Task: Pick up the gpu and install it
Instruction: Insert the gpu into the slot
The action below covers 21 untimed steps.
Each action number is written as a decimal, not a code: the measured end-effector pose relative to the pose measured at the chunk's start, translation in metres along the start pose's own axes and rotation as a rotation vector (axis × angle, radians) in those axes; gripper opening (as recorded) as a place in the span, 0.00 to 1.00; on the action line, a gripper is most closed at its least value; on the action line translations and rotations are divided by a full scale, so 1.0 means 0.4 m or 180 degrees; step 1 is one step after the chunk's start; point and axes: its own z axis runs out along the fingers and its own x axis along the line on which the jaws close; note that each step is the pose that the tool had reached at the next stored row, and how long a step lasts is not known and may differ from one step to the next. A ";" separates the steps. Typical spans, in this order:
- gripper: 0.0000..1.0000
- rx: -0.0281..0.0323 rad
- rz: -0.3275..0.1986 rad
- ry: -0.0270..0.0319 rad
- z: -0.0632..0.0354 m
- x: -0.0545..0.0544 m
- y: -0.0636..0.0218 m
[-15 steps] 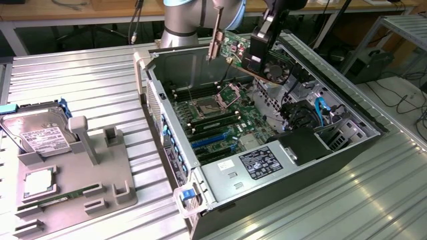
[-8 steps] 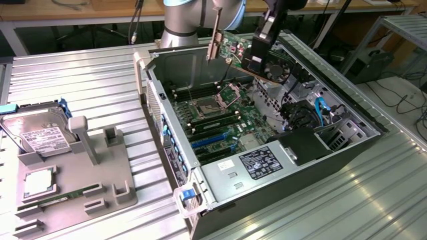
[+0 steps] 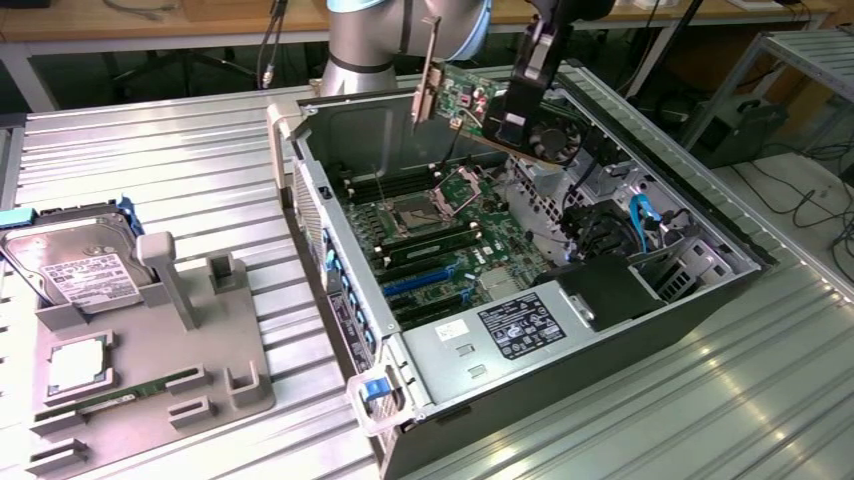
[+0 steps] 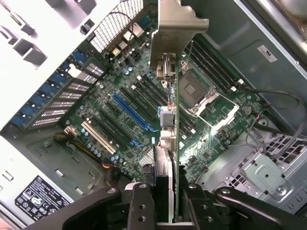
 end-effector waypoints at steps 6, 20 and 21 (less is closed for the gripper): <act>0.28 -0.0003 -0.0169 0.0001 0.000 0.000 0.000; 0.28 -0.0011 -0.0604 0.0002 0.000 0.000 0.000; 0.28 -0.0011 -0.0640 0.0003 0.000 0.000 0.000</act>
